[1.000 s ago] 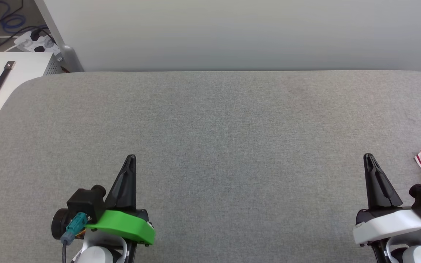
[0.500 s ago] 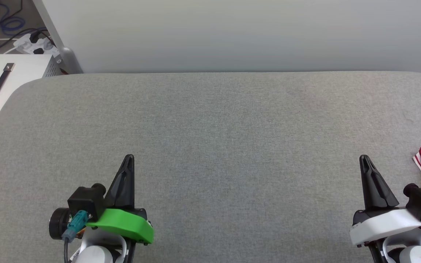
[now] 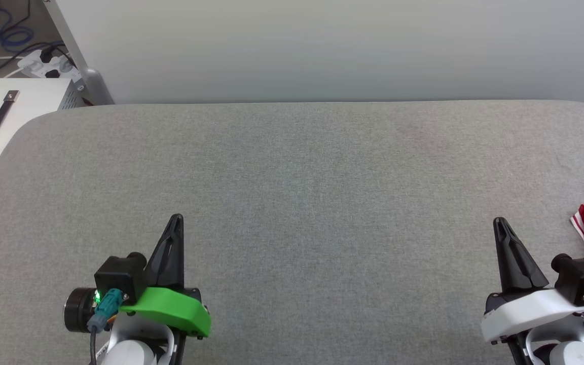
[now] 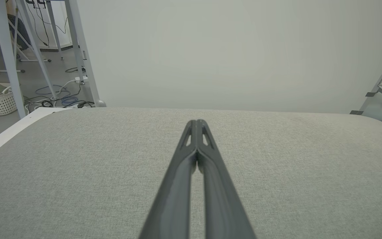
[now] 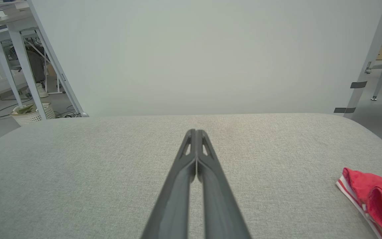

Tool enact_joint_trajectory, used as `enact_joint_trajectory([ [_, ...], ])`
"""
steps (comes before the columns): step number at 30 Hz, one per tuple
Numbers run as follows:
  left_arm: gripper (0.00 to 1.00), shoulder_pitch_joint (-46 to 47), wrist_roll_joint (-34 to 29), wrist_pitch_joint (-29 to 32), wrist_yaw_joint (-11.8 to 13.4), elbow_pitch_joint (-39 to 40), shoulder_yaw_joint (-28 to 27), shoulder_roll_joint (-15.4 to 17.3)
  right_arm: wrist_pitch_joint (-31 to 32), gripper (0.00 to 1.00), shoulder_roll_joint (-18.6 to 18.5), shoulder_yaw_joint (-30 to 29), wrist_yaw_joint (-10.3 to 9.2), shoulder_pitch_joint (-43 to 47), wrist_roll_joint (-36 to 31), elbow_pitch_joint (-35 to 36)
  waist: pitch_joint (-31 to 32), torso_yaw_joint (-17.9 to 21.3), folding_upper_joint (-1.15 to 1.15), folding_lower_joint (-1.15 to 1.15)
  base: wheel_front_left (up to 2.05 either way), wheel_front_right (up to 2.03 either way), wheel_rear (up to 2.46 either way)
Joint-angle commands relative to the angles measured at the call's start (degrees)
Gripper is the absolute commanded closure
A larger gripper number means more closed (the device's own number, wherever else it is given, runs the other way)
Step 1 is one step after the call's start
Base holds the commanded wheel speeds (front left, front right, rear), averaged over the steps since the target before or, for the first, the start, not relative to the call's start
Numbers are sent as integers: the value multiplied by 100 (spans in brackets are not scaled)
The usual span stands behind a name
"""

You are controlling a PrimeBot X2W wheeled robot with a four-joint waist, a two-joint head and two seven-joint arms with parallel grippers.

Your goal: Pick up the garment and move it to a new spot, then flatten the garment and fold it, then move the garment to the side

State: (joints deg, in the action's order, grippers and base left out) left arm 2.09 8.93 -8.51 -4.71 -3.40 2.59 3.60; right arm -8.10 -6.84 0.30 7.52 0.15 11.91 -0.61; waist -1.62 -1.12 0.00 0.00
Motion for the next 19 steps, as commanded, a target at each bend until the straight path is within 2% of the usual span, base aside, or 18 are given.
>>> enact_joint_trajectory([
  [1, 100, -91, -80, 36, 65, 28, -30, -28, 36, 100, 38, -4, -1, -6, -83, 17, 3, 2, 0, 0, 0, 0, 0],
  [19, 100, -121, -286, 242, 168, 107, -88, -39, 232, 100, 129, -11, -2, -9, -363, 28, 43, 30, 0, 0, 0, 0, 0],
])
